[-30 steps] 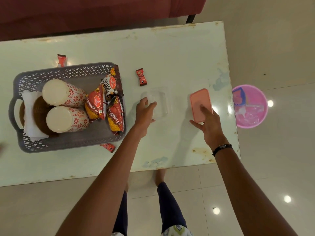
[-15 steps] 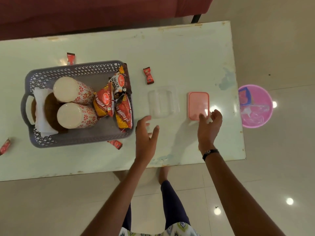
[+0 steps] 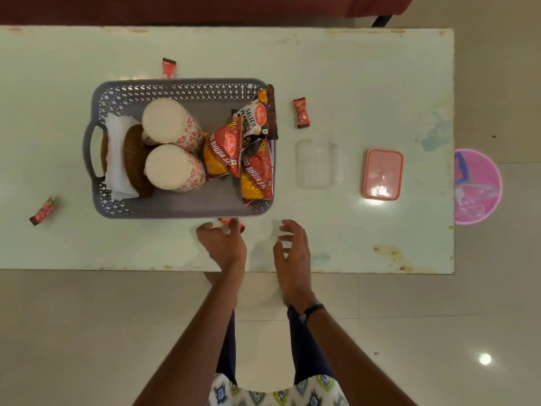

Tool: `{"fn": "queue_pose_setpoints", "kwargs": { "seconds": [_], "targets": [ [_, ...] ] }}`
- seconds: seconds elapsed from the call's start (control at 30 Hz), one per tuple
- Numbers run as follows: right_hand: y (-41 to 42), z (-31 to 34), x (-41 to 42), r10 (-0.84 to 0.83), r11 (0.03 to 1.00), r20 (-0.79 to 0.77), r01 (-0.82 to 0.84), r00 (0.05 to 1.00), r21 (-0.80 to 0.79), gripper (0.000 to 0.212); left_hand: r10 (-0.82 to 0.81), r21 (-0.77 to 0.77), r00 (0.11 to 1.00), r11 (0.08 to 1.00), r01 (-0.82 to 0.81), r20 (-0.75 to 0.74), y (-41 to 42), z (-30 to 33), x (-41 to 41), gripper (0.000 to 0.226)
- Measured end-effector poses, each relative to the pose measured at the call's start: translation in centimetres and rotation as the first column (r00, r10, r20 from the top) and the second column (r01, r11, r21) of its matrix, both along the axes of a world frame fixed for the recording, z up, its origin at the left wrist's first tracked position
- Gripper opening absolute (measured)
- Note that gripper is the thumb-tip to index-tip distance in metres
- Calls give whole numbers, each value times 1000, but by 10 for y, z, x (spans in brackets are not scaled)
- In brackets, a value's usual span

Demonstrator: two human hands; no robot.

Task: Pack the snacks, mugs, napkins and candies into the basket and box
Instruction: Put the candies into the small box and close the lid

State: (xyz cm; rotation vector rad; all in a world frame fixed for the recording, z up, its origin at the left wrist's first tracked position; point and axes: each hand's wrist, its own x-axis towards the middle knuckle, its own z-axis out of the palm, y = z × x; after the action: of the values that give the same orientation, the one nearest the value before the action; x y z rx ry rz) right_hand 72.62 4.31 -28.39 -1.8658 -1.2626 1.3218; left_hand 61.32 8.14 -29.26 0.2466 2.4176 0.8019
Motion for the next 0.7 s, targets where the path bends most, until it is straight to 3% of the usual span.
{"fn": "queue_pose_setpoints", "kwargs": {
  "seconds": [0.17, 0.37, 0.5, 0.6, 0.7],
  "targets": [
    [14, 2, -13, 42, 997, 14, -43, 999, 59, 41, -174, -170, 985, 970, 171, -2, 6, -5, -15, 33],
    [72, 19, 11, -38, 959, 117, 4, 992, 283, 39, -398, -34, 890, 909, 415, 221, -22, 14, -25, 26],
    [152, 19, 19, -71, 895, 254, -51, 965, 444, 35, -536, 194, 811, 843, 501, 236, -26, 44, -15, 17],
    [210, 5, 20, -45, 913, 341, -100, 939, 396, 31, -555, 360, 803, 810, 463, 216, -8, 69, -5, 20],
    [251, -10, 15, 60, 970, 430, -154, 901, 189, 33, -505, 483, 824, 805, 344, 255, 20, 83, -1, 21]
  ]
}}
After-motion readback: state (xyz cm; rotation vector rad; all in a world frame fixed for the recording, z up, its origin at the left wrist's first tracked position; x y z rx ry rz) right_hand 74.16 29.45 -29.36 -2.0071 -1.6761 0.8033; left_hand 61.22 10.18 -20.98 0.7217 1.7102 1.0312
